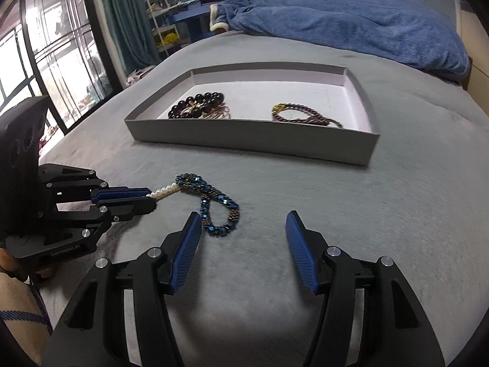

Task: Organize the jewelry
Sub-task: 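Grasp the pearl strand with the left tool while the right tool grasps the blue beaded bracelet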

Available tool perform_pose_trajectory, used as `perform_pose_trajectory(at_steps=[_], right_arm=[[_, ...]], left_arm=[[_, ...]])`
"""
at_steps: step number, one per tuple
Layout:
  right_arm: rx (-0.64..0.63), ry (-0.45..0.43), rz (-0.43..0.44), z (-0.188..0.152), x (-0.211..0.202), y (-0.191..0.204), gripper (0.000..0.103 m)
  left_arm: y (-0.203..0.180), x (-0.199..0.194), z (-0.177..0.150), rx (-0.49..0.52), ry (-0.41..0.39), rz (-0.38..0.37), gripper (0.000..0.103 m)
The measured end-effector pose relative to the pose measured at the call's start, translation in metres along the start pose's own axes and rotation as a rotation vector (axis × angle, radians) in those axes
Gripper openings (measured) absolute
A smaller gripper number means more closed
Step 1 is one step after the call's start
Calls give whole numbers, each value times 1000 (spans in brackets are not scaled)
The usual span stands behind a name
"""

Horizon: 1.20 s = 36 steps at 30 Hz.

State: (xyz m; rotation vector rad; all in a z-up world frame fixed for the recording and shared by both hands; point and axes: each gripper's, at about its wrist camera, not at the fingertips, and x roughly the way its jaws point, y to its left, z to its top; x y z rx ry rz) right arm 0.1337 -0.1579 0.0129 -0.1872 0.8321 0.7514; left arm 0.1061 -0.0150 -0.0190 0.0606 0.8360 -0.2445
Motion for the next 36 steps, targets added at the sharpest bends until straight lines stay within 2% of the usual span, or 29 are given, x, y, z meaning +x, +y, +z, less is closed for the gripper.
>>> perform_pose_trajectory(at_steps=[8, 9, 11, 14, 18, 20, 33, 36], right_arm=[[-65, 47, -15, 7, 19, 15, 57], [-67, 48, -17, 7, 19, 15, 56], [-60, 44, -12, 6, 19, 13, 45], [-56, 42, -6, 6, 19, 13, 35], [-48, 36, -5, 4, 19, 11, 31], [-47, 30, -8, 3, 18, 12, 22], [-14, 7, 14, -1, 13, 9, 13], [0, -3, 31, -2, 10, 9, 8]], left_arm=[[2, 0, 0, -7, 3, -8, 9], [2, 0, 0, -7, 4, -7, 9], [2, 1, 0, -5, 5, -6, 9], [2, 1, 0, -4, 7, -5, 10], [2, 1, 0, -3, 8, -3, 10], [1, 2, 0, -2, 11, -2, 10], [3, 7, 0, -4, 19, -10, 14], [2, 8, 1, 5, 21, 0, 14]])
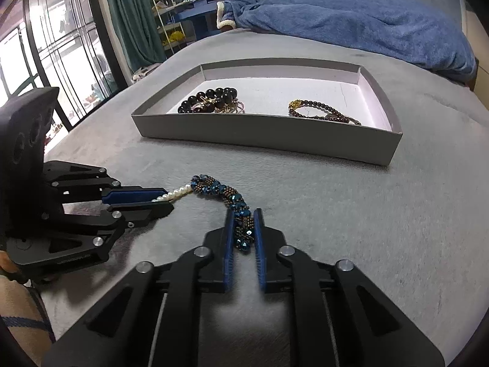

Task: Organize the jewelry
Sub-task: 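Grasp the pearl strand with the left tool while the right tool grasps the blue beaded bracelet, then carry the blue-and-pearl bracelet over the box and open both tools to drop it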

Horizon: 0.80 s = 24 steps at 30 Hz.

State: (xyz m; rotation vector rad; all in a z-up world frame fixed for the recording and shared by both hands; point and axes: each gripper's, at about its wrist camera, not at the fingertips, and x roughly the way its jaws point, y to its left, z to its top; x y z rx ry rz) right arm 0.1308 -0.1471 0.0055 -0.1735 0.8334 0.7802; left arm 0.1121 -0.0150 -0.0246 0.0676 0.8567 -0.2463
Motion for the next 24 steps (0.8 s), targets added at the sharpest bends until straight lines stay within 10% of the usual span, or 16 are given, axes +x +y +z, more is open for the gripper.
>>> perform_pose_trajectory(at_steps=[24], right_arm=[[52, -103, 68, 9, -37, -7, 7]], left_arm=[[1, -33, 9, -14, -115, -37, 6]])
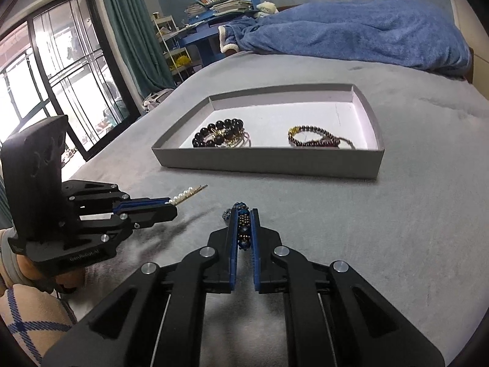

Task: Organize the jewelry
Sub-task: 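Carry the blue-and-pearl bracelet over the box and open both tools to drop it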

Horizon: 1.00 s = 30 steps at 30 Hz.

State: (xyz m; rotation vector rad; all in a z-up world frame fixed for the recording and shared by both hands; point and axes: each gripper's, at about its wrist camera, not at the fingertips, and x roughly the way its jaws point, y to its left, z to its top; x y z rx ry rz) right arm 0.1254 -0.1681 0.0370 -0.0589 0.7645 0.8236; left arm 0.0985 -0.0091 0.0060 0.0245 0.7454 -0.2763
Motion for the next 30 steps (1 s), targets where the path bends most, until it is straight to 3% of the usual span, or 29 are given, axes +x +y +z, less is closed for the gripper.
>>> perform_pose_trajectory(at_steps=[15, 23, 30], right_arm=[[-34, -88, -18, 57, -20, -9, 7], [-55, -84, -35, 97, 2, -11, 7], [-57, -3, -62, 99, 46, -15, 7]], left_arm=[[30, -22, 57, -82, -124, 56, 6], [53, 7, 82, -141, -76, 120, 6], [67, 39, 80, -179, -14, 142, 6]])
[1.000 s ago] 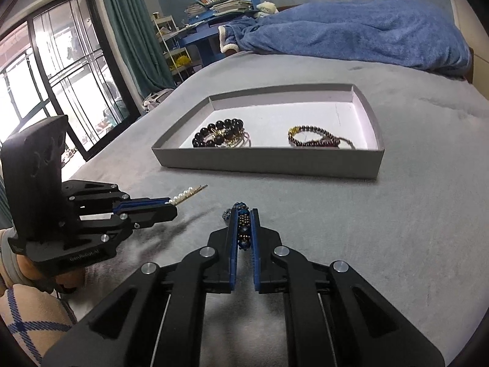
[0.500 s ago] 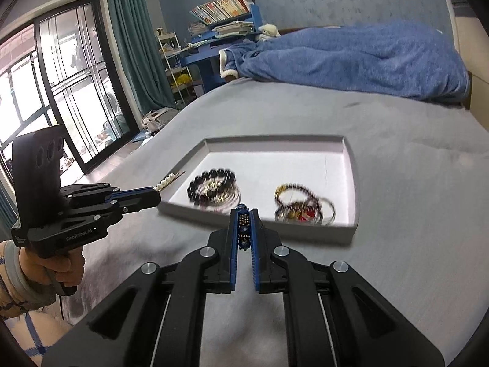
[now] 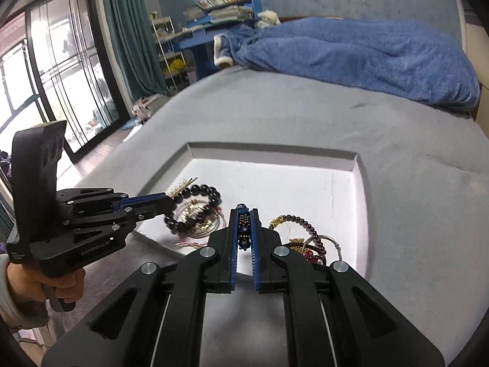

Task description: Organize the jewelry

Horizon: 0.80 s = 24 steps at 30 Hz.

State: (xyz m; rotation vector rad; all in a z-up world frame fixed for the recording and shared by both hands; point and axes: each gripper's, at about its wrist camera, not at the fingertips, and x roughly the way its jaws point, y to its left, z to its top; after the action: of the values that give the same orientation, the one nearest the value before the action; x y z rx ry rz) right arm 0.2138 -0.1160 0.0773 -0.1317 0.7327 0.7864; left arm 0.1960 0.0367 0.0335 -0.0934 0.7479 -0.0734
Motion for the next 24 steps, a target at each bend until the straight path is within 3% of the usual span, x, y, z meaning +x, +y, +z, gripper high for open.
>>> perform_pose_trajectory(at_steps=[12, 15, 18, 22, 24], right_arm=[[9, 94, -96, -16, 40, -23, 7], [24, 89, -111, -21, 38, -29, 9], [28, 62, -114, -23, 31, -31, 25], [25, 4, -115, -25, 16, -28, 50], [29, -21, -116, -27, 9, -27, 57]], left_arm=[[-1, 28, -7, 1, 43, 23, 7], [-2, 27, -7, 6, 33, 40, 27], [-4, 21, -8, 9, 16, 42, 38], [-5, 8, -12, 2, -30, 45, 71], [-6, -2, -15, -6, -65, 36, 73]])
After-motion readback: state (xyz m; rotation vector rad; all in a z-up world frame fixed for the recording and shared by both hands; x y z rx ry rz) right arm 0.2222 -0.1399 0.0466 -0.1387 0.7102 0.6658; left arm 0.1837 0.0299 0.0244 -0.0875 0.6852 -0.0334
